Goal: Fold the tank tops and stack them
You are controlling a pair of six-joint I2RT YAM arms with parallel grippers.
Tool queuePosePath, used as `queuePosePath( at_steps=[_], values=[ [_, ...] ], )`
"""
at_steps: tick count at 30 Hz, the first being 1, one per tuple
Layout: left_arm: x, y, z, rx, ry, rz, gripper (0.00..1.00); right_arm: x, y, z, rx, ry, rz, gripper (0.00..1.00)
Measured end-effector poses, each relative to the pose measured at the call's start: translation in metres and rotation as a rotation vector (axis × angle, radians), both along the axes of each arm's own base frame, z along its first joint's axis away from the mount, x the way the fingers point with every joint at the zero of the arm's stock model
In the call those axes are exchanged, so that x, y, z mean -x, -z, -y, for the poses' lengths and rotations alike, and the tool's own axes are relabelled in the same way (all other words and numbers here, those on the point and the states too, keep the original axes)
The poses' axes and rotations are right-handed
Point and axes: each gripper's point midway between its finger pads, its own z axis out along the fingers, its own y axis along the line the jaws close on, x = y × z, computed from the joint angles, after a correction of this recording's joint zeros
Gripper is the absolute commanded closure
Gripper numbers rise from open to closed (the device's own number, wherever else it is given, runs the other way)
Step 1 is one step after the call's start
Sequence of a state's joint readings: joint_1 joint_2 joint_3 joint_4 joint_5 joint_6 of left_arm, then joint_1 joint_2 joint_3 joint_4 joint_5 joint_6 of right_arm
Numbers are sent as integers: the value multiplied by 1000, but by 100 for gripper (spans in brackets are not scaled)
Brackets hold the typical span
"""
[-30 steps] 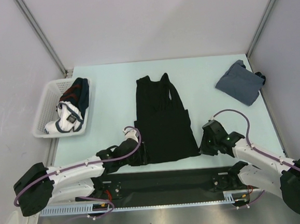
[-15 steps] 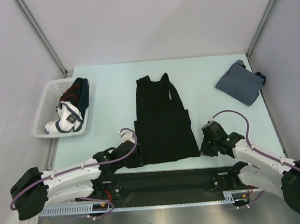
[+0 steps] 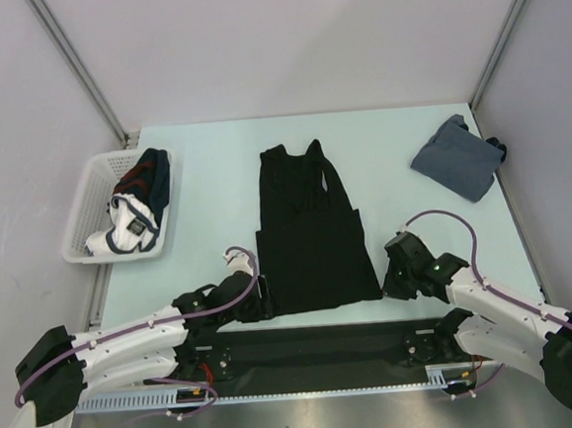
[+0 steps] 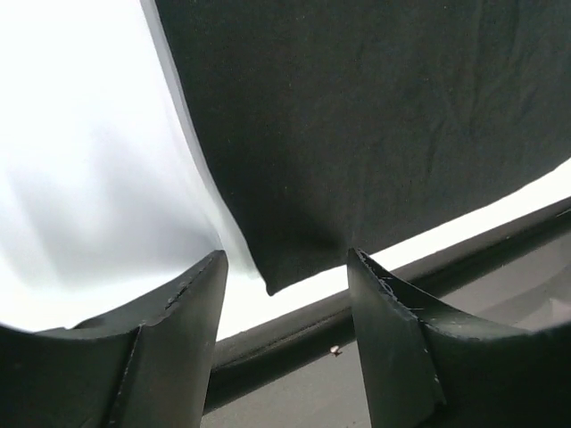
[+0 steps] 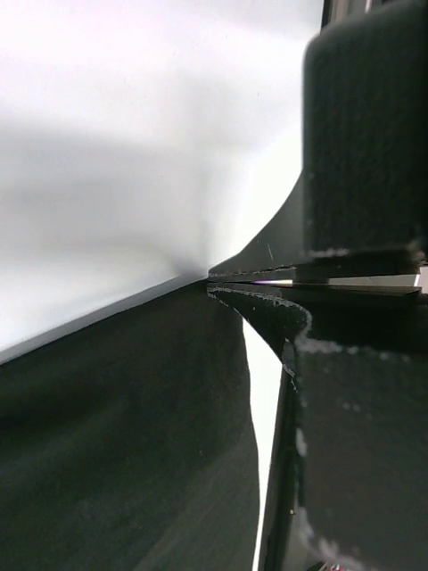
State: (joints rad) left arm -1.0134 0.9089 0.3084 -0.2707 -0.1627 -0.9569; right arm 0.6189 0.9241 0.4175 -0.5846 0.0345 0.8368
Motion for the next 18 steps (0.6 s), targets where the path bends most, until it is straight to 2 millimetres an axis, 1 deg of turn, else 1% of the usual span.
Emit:
queuePosePath(
  at_steps=[2, 3, 5, 9, 13, 16, 18],
  values=[
    [0, 0, 0, 0, 1, 1, 42, 0, 0, 1, 4, 2, -1, 100],
    [0, 1, 0, -3, 4, 2, 49, 0, 0, 1, 4, 2, -1, 100],
    [-1, 3, 1, -13, 9, 0, 59, 0, 0, 1, 5, 2, -2, 100],
    [0, 9, 2, -25, 13, -15, 100, 1, 1, 2, 9, 2, -5, 100],
    [2, 9, 0, -33, 19, -18, 100, 0, -5, 3, 22, -1, -2, 100],
    [4, 2, -5, -44, 22, -17, 100, -7, -22, 1, 24, -12, 24, 100],
    [5, -8, -6, -36, 27, -10, 100, -11, -33, -5, 12, -24, 47, 100]
  ],
)
